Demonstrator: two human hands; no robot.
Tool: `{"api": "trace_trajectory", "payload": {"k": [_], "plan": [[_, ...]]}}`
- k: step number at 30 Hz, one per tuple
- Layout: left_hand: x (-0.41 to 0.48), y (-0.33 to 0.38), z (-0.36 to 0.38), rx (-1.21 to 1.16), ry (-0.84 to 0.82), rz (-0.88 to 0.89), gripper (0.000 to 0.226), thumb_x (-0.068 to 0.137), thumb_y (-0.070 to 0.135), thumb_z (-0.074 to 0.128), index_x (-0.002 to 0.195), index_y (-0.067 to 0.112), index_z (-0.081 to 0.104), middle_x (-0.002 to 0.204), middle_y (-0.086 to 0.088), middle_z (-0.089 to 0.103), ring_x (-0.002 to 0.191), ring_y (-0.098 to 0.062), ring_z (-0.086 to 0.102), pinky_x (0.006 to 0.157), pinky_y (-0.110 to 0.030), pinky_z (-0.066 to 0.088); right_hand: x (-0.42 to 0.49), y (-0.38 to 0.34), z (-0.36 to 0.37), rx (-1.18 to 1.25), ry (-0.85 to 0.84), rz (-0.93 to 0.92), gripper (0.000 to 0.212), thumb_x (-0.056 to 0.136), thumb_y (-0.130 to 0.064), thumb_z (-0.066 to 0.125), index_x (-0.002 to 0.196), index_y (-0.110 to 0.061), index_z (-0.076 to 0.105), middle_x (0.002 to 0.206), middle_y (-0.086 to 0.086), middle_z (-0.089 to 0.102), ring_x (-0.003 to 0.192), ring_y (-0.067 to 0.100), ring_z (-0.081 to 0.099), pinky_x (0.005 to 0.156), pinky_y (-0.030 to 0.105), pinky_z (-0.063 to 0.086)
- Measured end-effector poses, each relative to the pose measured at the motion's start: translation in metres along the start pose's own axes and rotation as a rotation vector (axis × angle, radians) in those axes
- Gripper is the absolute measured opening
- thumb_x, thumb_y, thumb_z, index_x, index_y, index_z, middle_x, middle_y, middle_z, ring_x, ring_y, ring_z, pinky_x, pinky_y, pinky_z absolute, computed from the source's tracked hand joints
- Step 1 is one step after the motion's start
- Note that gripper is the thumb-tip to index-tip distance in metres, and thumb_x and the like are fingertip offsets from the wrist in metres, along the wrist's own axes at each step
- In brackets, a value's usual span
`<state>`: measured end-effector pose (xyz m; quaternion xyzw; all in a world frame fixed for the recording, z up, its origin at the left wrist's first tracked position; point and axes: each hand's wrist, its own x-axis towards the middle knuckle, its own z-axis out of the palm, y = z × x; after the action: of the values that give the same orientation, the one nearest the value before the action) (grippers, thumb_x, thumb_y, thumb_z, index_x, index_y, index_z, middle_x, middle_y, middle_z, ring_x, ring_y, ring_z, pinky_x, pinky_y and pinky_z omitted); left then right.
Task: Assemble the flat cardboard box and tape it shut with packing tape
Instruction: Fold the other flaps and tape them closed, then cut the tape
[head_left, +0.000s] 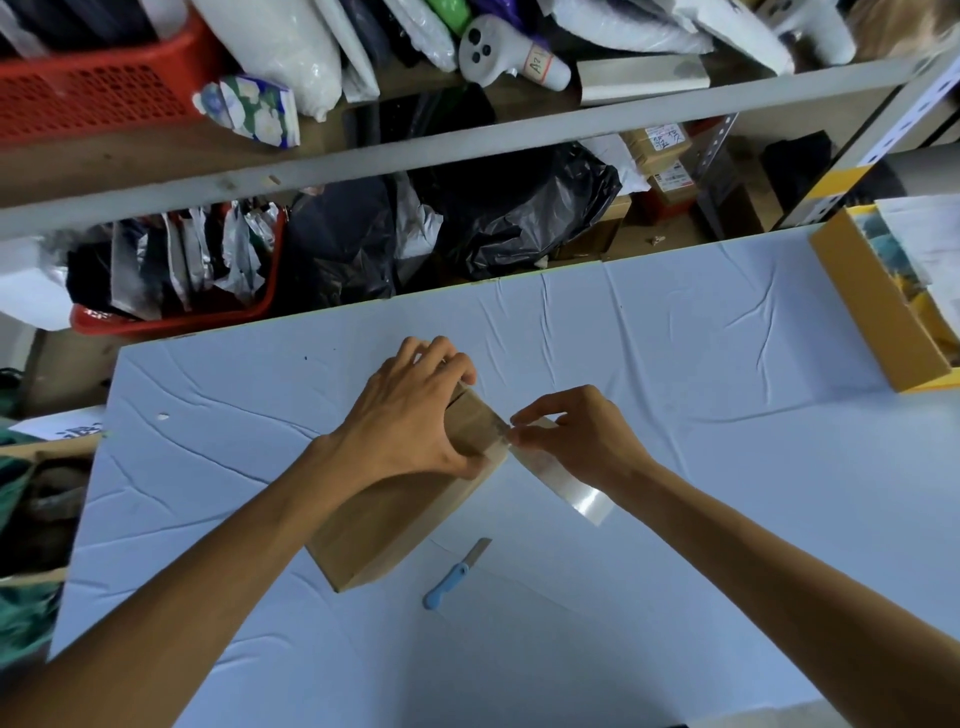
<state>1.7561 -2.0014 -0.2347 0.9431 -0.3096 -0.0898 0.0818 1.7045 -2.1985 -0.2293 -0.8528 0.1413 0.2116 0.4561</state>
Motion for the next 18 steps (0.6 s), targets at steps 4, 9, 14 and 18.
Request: {"api": "trace_trajectory", "payload": {"k": [4, 9, 14, 18], "plan": [[-0.003, -0.003, 0.002, -0.034, 0.072, -0.037, 0.073, 0.051, 0.075, 0.060, 0.107, 0.030, 0.049, 0.114, 0.010, 0.042, 0.105, -0.014, 0.040, 0.063, -0.027, 0.038, -0.001, 0.001, -0.004, 0.062, -0.008, 0.007, 0.042, 0.072, -0.047, 0.076, 0.110, -0.031, 0.065, 0.094, 0.000, 0.065, 0.072, 0.012, 0.061, 0.053, 0.022, 0.040], [0.000, -0.017, -0.002, -0.090, 0.076, -0.115, 0.069, 0.055, 0.073, 0.062, 0.113, 0.037, 0.052, 0.117, 0.012, 0.042, 0.108, -0.014, 0.040, 0.066, -0.029, 0.040, -0.005, 0.007, -0.015, 0.255, -0.035, -0.127, 0.032, 0.079, -0.034, 0.073, 0.108, -0.029, 0.061, 0.083, 0.003, 0.074, 0.072, 0.019, 0.070, 0.057, 0.030, 0.052], [0.000, -0.018, -0.001, -0.087, 0.060, -0.101, 0.063, 0.055, 0.073, 0.058, 0.110, 0.041, 0.053, 0.115, 0.011, 0.039, 0.108, -0.015, 0.040, 0.067, -0.031, 0.038, 0.000, 0.012, -0.017, 0.189, -0.075, -0.125, 0.027, 0.079, -0.034, 0.074, 0.102, -0.022, 0.067, 0.085, 0.008, 0.074, 0.075, 0.025, 0.069, 0.063, 0.037, 0.052], [0.001, -0.010, -0.004, -0.108, 0.042, -0.108, 0.058, 0.059, 0.070, 0.063, 0.107, 0.040, 0.054, 0.114, 0.013, 0.041, 0.110, -0.014, 0.039, 0.070, -0.033, 0.042, 0.008, 0.020, -0.012, -0.147, -0.091, 0.041, 0.043, 0.072, -0.051, 0.074, 0.099, -0.018, 0.069, 0.102, 0.007, 0.066, 0.085, 0.021, 0.062, 0.063, 0.027, 0.041]]}}
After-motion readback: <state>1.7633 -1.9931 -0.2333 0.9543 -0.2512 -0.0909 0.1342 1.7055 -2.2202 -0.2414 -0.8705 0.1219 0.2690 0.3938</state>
